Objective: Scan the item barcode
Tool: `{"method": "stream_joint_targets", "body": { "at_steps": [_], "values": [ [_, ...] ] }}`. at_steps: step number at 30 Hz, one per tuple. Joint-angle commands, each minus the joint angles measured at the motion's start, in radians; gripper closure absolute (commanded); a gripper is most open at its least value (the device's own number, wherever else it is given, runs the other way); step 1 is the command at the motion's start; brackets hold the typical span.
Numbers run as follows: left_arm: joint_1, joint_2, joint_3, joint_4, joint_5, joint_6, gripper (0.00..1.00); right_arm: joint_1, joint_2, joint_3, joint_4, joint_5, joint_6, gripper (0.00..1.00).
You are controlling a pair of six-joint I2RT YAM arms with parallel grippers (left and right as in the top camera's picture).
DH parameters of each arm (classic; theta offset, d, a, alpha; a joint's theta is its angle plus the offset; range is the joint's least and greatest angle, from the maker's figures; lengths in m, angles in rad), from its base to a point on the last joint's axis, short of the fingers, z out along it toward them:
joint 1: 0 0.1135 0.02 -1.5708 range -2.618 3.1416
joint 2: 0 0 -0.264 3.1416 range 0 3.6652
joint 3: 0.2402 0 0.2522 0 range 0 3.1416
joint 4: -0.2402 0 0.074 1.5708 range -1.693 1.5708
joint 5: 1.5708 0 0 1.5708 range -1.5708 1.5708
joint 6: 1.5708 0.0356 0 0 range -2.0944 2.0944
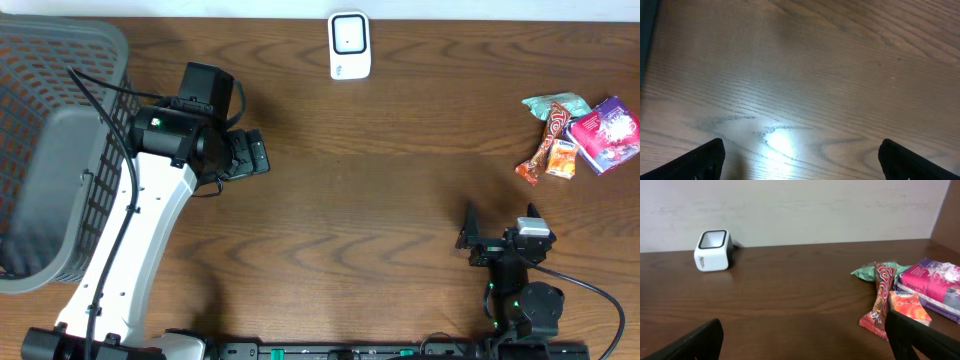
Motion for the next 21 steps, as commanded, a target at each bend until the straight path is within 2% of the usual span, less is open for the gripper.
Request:
{"method": "stream_joint_targets", "body": {
  "at_steps": [1,21],
  "values": [
    [0.003,0.007,0.007,-0.003,-0.016,0.016,0.02,0.014,-0.008,-0.005,-0.004,-0.013,-0.014,0.01],
    [0.003,0.007,0.007,-0.003,-0.016,0.016,0.02,0.019,-0.008,-0.005,-0.003,-0.014,0.006,0.01]
  ]
}}
